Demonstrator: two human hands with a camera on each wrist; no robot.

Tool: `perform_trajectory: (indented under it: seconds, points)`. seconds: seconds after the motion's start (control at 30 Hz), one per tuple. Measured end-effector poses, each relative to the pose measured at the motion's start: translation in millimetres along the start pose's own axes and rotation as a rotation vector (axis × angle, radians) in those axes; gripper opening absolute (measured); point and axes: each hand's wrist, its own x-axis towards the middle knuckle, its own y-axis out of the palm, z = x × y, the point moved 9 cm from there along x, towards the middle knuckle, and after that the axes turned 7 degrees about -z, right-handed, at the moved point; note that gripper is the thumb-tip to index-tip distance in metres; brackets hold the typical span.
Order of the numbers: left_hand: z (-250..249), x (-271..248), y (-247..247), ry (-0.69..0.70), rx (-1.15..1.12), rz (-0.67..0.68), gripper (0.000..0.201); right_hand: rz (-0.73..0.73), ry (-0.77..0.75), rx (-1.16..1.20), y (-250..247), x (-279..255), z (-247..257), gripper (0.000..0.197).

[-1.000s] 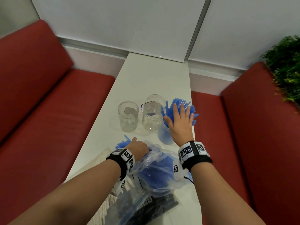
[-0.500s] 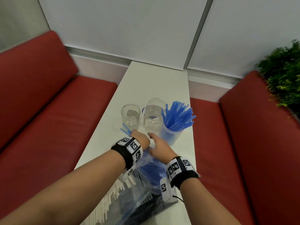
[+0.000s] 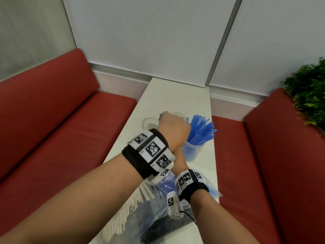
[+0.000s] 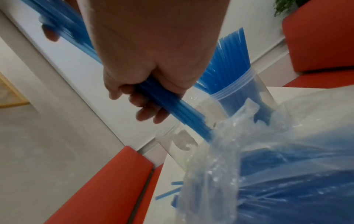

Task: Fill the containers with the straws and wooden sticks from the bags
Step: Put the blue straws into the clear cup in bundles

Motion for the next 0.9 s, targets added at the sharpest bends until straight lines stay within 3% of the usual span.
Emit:
perform_trajectory:
  seconds: [0.03, 0.13, 0.17, 0.2, 0.27, 0.33, 0.37, 0.47, 0.53, 0.6, 0.67, 0.73, 0.83, 0.9]
  points:
    - [-2, 3, -21, 0.085, 0.01, -0.112, 0.022, -0.03, 0.01, 0.075, -2, 0, 4, 0.025]
    - [28, -3, -94, 0.076, -0.166, -0.521, 0.053, -0.074, 0.009, 0.154, -8, 5, 12, 0.036]
    - [34, -4, -99, 0.083, -0.234, -0.556, 0.057, -0.083, 0.006, 0.175, -11, 5, 16, 0.035]
    - [34, -2, -92, 0.111, -0.348, -0.539, 0.059, -0.083, -0.002, 0.216, -12, 5, 21, 0.033]
    - [20, 2, -61, 0.158, -0.609, -0.303, 0.061, -0.081, -0.023, 0.267, -16, 4, 34, 0.036]
    - [4, 2, -49, 0.22, -0.914, -0.184, 0.061, -0.102, -0.036, 0.257, -23, 6, 41, 0.04]
    - [3, 3, -51, 0.231, -1.073, -0.206, 0.061, -0.105, -0.053, 0.257, -28, 6, 47, 0.041]
    - [37, 4, -64, 0.141, -1.528, -0.466, 0.059, -0.121, -0.079, 0.258, -51, 6, 64, 0.037]
    - [58, 12, -48, 0.023, -1.755, -0.498, 0.058, -0.158, -0.093, 0.326, -73, 7, 84, 0.038]
    - [57, 19, -10, -0.139, -1.753, -0.35, 0.058, -0.181, -0.131, 0.425, -93, 7, 110, 0.042]
    - [37, 21, 47, -0.272, -1.714, -0.027, 0.064, -0.188, -0.174, 0.532, -106, 5, 134, 0.045]
    - [9, 11, 97, -0.32, -1.814, 0.305, 0.073, -0.201, -0.208, 0.633, -117, 3, 150, 0.043]
    - [-31, -6, 133, -0.39, -2.224, 0.67, 0.072, -0.213, -0.26, 0.648, -125, -3, 163, 0.042]
    - [-49, -9, 136, -0.484, -2.571, 0.818, 0.07, -0.224, -0.274, 0.633, -124, -7, 165, 0.041]
